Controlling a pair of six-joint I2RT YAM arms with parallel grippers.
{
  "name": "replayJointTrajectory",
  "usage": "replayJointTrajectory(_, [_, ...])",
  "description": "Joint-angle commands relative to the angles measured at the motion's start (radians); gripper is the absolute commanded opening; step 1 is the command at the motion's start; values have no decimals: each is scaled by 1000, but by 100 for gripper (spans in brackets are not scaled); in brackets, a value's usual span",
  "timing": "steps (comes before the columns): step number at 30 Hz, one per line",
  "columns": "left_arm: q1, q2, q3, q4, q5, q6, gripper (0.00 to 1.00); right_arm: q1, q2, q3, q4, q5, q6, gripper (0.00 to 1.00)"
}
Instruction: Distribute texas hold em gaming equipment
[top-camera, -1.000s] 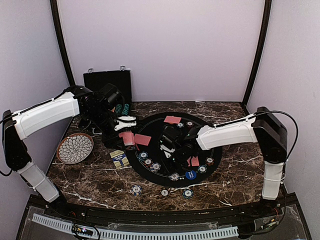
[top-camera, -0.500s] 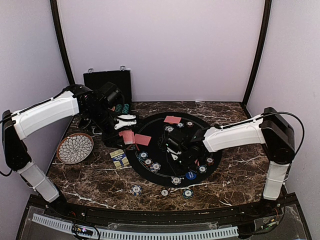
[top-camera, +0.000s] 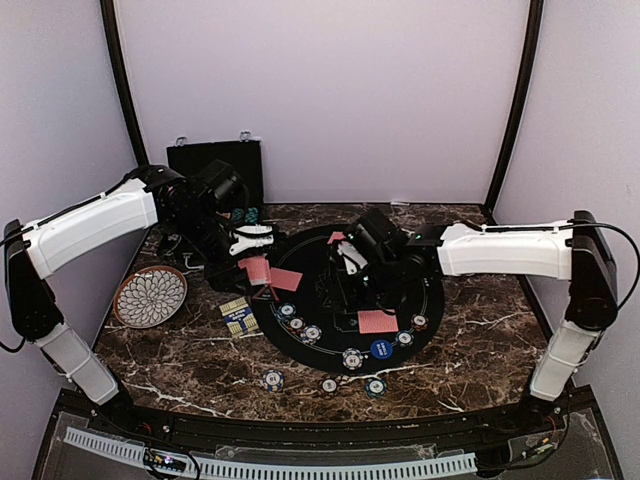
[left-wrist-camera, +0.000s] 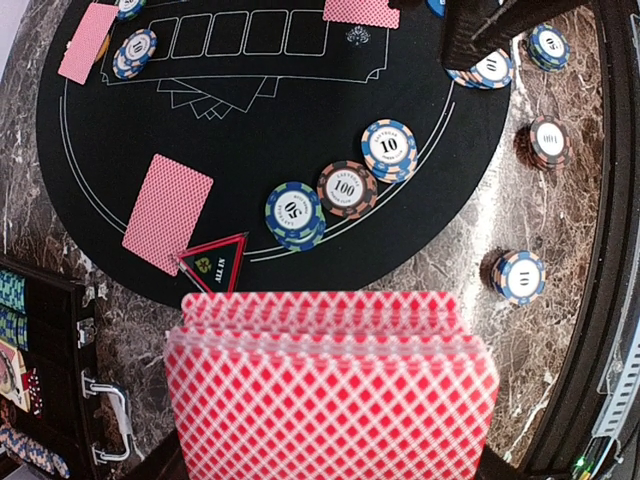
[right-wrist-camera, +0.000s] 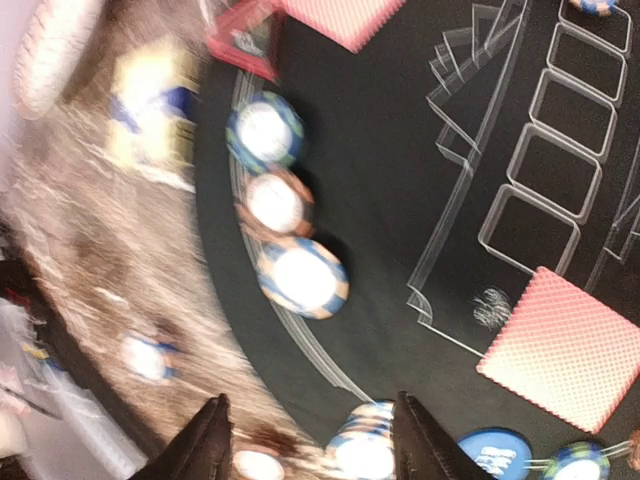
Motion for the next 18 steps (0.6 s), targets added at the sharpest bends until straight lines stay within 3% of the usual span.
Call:
replayJointTrajectory(1, [3, -9, 32, -20, 27, -13, 8, -64, -37, -41, 262, -277, 158, 63])
replayJointTrajectory(6, [3, -14, 28, -14, 31, -16, 8, -75, 5, -38, 470, -437, 293, 74])
replayJointTrajectory(18, [1, -7, 27, 5, 42, -25, 8, -77, 128, -28, 833, -589, 533, 79])
